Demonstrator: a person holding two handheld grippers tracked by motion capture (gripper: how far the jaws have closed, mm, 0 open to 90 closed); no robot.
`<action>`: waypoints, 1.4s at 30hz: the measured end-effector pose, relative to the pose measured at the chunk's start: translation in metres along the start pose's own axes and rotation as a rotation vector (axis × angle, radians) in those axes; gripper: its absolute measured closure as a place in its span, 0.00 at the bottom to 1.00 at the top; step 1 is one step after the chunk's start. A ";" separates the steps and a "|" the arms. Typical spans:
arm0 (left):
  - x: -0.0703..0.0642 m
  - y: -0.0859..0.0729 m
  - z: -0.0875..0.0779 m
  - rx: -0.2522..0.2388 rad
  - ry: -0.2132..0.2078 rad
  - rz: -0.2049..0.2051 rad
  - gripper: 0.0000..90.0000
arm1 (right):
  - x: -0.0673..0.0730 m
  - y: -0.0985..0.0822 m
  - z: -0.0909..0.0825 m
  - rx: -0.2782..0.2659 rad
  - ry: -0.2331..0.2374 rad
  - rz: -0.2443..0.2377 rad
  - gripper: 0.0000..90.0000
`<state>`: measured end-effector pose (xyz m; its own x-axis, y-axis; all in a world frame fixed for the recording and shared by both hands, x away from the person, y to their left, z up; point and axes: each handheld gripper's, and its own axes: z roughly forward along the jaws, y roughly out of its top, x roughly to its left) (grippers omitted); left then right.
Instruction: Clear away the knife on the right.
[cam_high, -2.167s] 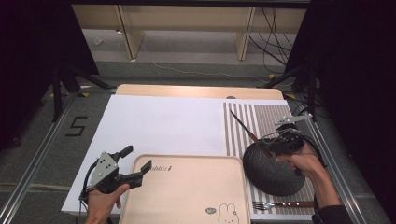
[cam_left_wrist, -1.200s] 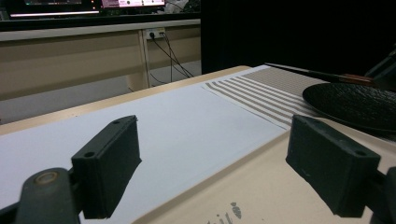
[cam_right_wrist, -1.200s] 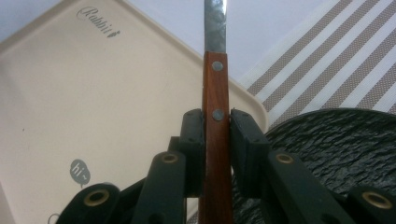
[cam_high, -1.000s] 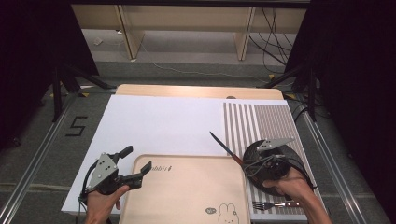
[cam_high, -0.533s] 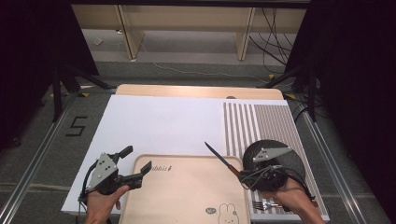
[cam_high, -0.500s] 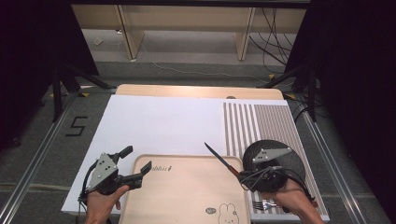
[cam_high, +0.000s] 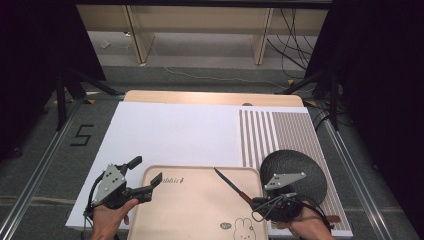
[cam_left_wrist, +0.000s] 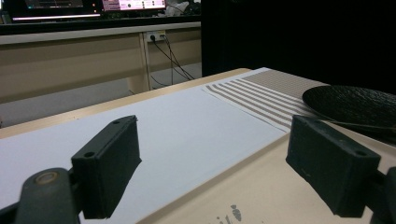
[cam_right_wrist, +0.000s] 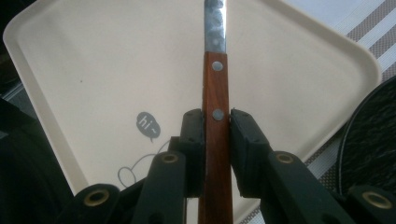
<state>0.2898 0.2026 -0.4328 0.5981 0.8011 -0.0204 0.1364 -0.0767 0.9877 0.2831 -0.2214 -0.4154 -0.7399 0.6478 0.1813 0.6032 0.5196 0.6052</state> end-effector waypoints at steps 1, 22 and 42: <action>0.000 0.000 0.000 0.000 0.000 -0.001 0.18 | 0.001 -0.001 0.002 0.002 -0.004 -0.001 0.85; 0.000 0.000 0.000 0.000 0.002 -0.004 0.18 | 0.020 -0.017 0.018 0.076 0.001 0.003 0.85; 0.000 0.000 0.000 -0.002 0.001 -0.004 0.18 | 0.028 -0.029 0.028 0.135 -0.008 0.010 0.85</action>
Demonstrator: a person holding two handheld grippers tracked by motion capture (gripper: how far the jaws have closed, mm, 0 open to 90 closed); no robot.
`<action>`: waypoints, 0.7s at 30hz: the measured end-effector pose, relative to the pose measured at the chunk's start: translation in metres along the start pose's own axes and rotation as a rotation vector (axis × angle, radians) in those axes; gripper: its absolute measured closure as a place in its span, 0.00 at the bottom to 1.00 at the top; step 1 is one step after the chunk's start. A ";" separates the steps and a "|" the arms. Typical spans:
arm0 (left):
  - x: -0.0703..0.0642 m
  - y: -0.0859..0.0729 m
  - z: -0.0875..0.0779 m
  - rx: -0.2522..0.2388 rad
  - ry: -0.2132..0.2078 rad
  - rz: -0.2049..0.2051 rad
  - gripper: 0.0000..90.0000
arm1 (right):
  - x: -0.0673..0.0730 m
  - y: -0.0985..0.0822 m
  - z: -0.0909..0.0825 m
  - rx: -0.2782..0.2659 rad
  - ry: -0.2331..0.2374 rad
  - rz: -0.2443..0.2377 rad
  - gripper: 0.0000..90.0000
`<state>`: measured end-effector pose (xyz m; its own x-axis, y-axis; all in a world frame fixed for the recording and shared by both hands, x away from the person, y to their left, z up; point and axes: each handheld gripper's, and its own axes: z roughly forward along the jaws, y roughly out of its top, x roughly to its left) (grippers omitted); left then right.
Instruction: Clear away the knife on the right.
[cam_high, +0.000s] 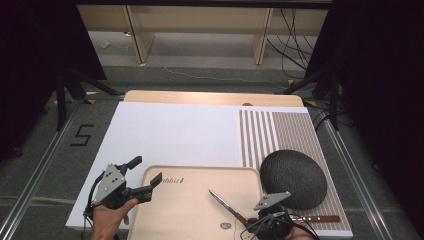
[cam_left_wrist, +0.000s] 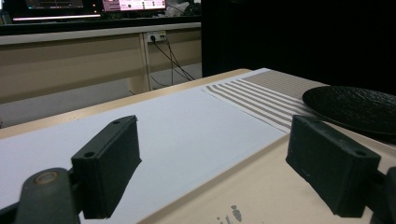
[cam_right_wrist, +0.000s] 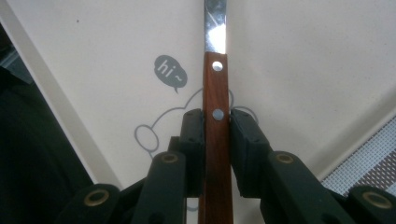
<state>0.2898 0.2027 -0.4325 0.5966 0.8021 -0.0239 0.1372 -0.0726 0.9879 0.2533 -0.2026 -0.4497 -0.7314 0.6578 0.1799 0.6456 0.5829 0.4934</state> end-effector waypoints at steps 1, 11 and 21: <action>0.000 0.000 0.000 0.000 0.000 -0.001 0.18 | 0.000 0.000 0.001 0.005 -0.006 -0.002 0.85; 0.000 0.000 0.000 0.000 -0.001 0.001 0.18 | 0.006 -0.002 0.008 0.038 -0.046 -0.026 0.85; 0.000 0.000 0.000 0.001 0.000 -0.001 0.18 | 0.007 0.001 0.003 0.018 -0.032 -0.013 0.63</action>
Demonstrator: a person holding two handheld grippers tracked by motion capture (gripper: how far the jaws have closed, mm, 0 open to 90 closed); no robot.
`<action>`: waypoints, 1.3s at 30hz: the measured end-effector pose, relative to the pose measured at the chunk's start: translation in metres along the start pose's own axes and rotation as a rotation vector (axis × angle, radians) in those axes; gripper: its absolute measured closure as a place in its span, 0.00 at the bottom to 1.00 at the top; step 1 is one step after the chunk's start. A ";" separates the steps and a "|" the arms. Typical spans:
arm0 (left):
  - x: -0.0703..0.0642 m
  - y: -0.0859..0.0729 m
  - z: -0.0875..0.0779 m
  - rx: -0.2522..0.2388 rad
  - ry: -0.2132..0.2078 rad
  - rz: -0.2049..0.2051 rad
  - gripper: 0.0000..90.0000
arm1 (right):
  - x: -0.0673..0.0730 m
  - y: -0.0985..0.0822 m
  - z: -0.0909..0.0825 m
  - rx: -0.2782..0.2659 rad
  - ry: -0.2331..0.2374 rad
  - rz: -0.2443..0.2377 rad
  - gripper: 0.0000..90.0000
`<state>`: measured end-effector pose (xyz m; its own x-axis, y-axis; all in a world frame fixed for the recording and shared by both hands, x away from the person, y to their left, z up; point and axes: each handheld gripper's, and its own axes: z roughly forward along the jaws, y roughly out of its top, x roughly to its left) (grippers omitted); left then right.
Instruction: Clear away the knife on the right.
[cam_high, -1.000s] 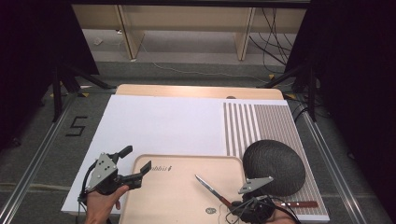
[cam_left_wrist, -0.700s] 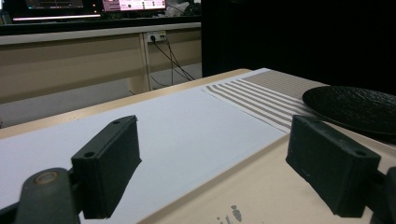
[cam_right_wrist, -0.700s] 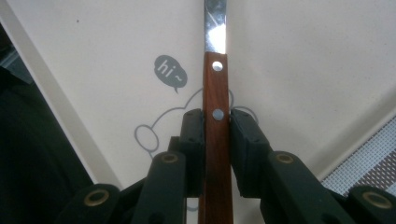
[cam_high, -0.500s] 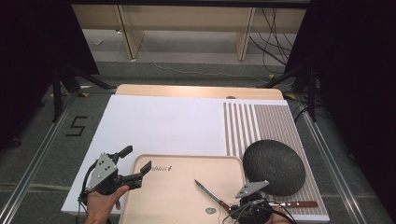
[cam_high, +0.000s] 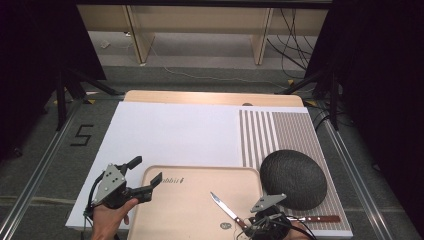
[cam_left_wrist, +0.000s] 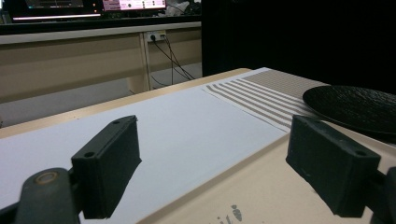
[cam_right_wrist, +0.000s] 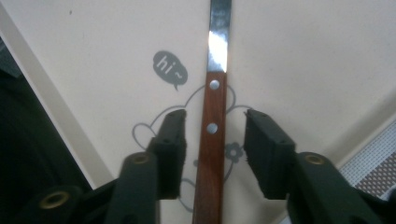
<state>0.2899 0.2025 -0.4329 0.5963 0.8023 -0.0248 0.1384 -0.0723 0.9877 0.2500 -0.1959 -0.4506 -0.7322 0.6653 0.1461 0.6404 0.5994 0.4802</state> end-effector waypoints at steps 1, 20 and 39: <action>0.000 0.000 0.000 0.000 0.000 0.002 0.18 | -0.001 0.001 -0.001 -0.012 -0.001 0.005 0.58; 0.000 0.001 0.000 -0.004 -0.006 0.007 0.18 | 0.027 0.020 -0.008 -0.102 0.172 -0.041 0.20; 0.000 0.001 0.000 -0.002 -0.006 0.005 0.18 | 0.025 0.035 0.018 -0.026 0.106 -0.023 0.65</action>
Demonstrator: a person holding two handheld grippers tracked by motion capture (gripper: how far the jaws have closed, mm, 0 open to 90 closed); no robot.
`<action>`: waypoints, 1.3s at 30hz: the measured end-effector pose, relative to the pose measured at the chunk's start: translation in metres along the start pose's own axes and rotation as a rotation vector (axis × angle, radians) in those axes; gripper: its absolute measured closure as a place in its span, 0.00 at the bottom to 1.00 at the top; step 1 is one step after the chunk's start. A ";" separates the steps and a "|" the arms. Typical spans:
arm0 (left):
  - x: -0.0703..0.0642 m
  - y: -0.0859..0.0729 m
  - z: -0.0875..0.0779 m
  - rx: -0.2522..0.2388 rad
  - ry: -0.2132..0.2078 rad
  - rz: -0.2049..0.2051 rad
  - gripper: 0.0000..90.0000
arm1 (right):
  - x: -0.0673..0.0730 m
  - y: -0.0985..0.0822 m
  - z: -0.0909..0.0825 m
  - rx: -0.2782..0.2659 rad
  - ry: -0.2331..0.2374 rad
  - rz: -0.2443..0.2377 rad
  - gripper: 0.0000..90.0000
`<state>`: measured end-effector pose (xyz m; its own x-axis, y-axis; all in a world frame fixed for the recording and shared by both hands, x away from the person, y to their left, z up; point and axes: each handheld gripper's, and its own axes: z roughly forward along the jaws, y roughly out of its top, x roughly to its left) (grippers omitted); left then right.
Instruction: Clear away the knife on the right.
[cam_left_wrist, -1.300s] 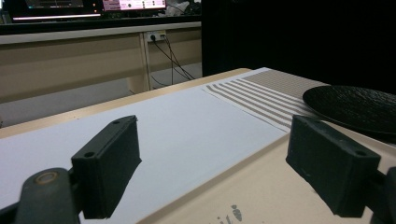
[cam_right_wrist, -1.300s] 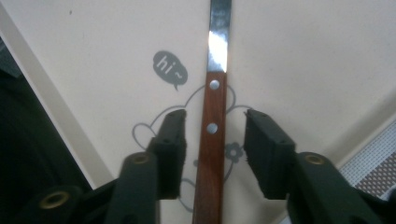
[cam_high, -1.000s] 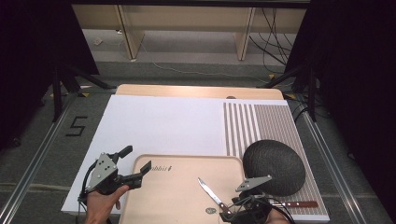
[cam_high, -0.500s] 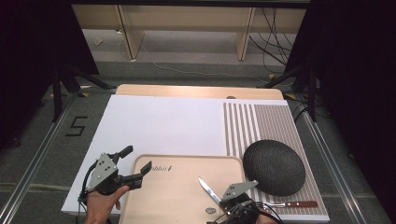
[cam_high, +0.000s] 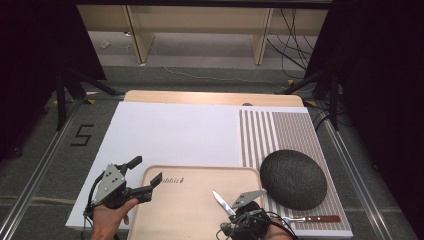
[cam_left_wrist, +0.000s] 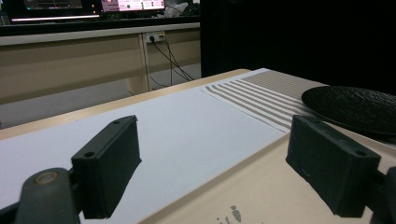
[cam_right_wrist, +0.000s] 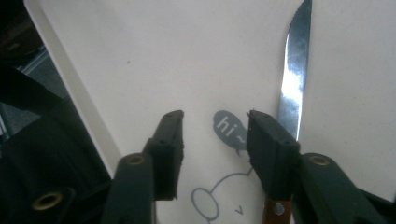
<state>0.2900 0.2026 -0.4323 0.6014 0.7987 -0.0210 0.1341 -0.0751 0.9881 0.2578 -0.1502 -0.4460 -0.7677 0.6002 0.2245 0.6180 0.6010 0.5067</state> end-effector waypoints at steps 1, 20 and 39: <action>0.000 0.000 0.000 0.000 -0.002 0.003 0.18 | -0.001 0.000 0.001 0.002 -0.009 -0.005 0.69; 0.000 0.000 0.001 0.001 -0.002 -0.004 0.18 | -0.006 0.006 0.019 0.088 -0.162 -0.049 1.00; 0.001 0.000 0.000 0.002 0.002 -0.008 0.18 | -0.022 0.002 0.013 0.127 -0.190 -0.020 1.00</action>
<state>0.2904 0.2034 -0.4325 0.5989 0.8003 -0.0288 0.1405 -0.0697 0.9876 0.2780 -0.1549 -0.4609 -0.7417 0.6690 0.0487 0.6288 0.6682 0.3977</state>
